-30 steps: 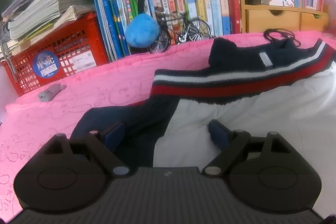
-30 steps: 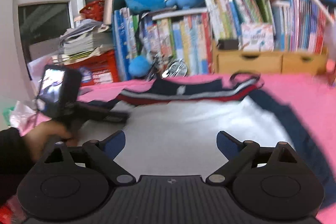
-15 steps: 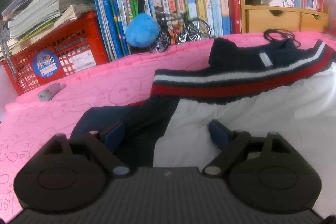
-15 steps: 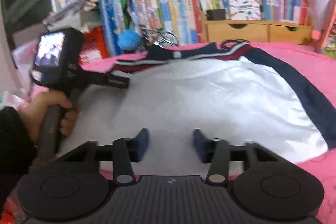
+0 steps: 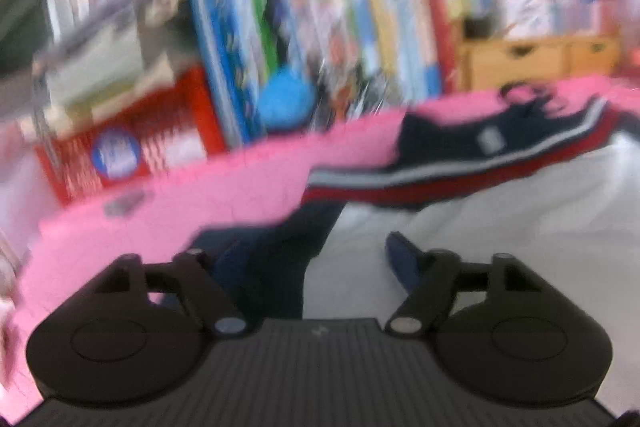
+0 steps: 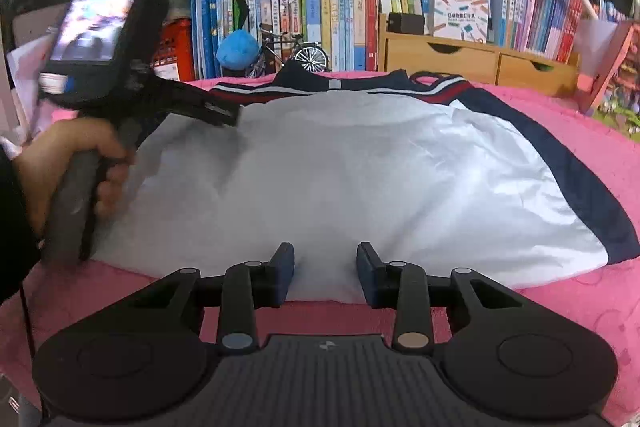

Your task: Fold clothes

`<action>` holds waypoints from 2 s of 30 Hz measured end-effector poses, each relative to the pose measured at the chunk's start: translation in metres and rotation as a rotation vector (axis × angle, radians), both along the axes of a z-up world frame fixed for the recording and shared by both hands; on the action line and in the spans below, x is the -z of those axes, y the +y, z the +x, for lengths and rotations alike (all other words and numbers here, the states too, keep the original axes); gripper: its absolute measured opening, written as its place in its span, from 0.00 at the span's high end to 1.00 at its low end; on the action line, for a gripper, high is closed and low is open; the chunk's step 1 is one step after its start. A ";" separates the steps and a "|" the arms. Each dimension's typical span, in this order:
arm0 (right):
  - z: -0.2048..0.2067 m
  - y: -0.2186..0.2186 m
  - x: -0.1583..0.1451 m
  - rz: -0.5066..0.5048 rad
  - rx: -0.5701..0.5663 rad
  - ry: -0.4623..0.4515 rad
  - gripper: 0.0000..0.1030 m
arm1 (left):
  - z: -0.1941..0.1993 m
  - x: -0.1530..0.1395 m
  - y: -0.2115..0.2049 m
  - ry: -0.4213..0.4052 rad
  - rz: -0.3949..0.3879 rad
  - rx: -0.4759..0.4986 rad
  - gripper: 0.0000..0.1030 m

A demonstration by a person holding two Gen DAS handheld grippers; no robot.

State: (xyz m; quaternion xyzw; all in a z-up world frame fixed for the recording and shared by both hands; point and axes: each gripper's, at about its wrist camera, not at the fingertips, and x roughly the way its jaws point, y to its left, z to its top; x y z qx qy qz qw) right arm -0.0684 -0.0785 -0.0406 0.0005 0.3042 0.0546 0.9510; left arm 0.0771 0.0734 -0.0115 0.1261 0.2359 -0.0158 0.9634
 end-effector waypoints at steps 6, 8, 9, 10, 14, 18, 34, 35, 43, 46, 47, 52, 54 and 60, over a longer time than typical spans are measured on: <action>0.000 -0.001 0.001 0.017 0.004 -0.008 0.66 | -0.037 -0.051 -0.020 0.180 -0.108 0.262 0.30; 0.000 -0.002 0.001 0.020 0.004 -0.009 0.66 | -0.028 -0.055 -0.028 0.396 -0.207 0.298 0.32; 0.000 -0.002 0.001 0.022 0.004 -0.010 0.66 | -0.023 -0.051 -0.032 0.487 -0.247 0.295 0.34; 0.000 -0.002 0.002 0.023 0.004 -0.011 0.66 | -0.018 -0.046 -0.037 0.572 -0.288 0.289 0.41; 0.000 -0.004 0.002 0.031 -0.002 -0.014 0.66 | -0.003 -0.025 -0.052 0.800 -0.368 0.216 0.58; -0.001 -0.007 0.003 0.040 -0.008 -0.018 0.66 | 0.000 -0.013 -0.061 0.844 -0.367 0.163 0.60; -0.002 -0.014 0.004 0.075 -0.029 -0.013 0.66 | 0.011 -0.012 -0.101 0.790 -0.216 0.032 0.59; -0.002 -0.015 0.004 0.078 -0.031 -0.013 0.66 | 0.014 -0.013 -0.100 0.786 -0.221 0.025 0.59; -0.004 -0.016 0.007 0.082 -0.043 -0.015 0.66 | 0.053 -0.006 -0.100 0.694 -0.238 -0.055 0.60; -0.004 -0.014 0.008 0.074 -0.045 -0.016 0.66 | 0.073 -0.003 -0.100 0.654 -0.224 -0.082 0.60; -0.005 -0.013 0.009 0.070 -0.045 -0.017 0.66 | 0.082 -0.003 -0.100 0.644 -0.221 -0.090 0.60; -0.005 -0.012 0.010 0.057 -0.048 -0.020 0.66 | 0.122 -0.001 -0.100 0.602 -0.213 -0.115 0.54; -0.005 -0.012 0.010 0.053 -0.050 -0.020 0.66 | 0.130 -0.001 -0.101 0.588 -0.200 -0.105 0.52; -0.011 -0.009 0.009 0.054 -0.055 -0.015 0.66 | 0.135 -0.001 -0.098 0.561 -0.206 -0.088 0.49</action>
